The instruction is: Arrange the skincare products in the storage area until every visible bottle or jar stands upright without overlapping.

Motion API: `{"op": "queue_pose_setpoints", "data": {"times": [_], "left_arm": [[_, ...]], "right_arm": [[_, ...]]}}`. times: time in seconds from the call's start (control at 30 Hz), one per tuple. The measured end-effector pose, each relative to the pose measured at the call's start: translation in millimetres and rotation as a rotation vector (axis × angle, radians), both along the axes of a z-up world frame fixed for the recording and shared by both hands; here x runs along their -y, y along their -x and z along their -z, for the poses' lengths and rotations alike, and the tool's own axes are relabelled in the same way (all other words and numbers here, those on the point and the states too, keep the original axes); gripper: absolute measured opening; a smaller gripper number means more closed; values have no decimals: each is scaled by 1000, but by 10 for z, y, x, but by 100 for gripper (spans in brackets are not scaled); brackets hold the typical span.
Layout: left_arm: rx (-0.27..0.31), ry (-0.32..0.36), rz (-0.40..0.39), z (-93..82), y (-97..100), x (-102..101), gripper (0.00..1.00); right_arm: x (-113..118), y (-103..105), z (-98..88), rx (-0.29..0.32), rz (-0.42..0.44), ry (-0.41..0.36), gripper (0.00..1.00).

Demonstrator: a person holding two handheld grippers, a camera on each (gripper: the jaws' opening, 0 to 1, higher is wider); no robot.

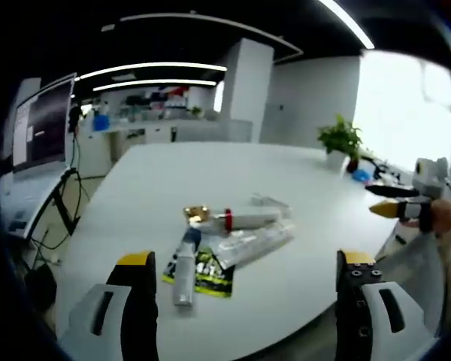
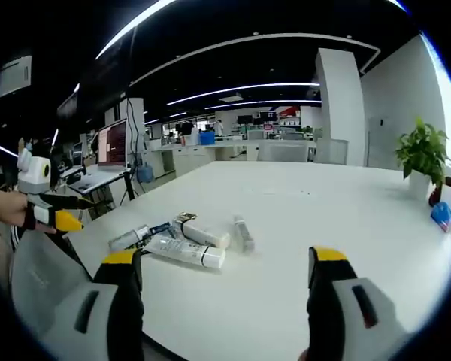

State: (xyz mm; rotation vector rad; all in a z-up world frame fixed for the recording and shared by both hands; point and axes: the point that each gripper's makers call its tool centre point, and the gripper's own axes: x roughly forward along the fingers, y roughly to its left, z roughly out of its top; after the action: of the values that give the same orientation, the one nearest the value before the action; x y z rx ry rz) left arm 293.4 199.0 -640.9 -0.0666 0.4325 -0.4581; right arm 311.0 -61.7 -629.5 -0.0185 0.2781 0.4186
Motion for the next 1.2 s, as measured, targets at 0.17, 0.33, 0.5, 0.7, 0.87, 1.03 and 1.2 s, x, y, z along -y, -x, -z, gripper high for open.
{"op": "queue_pose_setpoints", "data": {"times": [0.17,0.33,0.5,0.7,0.87,1.03,1.2], "left_arm": [[-3,-6,10,19,14,28,97],[2,-5,9,10,21,25,97],[10,-5,7,-3,22,18,97],[26,-11,10,-28,26,23,97],[31,-5,9,-42,24,19,97],[36,-7,13,-46,28,23,97],[41,-12,13,-53,21,19,97]], "right_arm": [[14,11,7,1,6,5,91],[19,18,11,1,7,6,91],[14,20,16,-2,4,9,91],[10,20,20,-7,3,11,91],[-19,27,35,-15,-8,24,91],[-17,31,46,-21,-7,29,91],[-26,25,64,-36,-12,25,91]]}}
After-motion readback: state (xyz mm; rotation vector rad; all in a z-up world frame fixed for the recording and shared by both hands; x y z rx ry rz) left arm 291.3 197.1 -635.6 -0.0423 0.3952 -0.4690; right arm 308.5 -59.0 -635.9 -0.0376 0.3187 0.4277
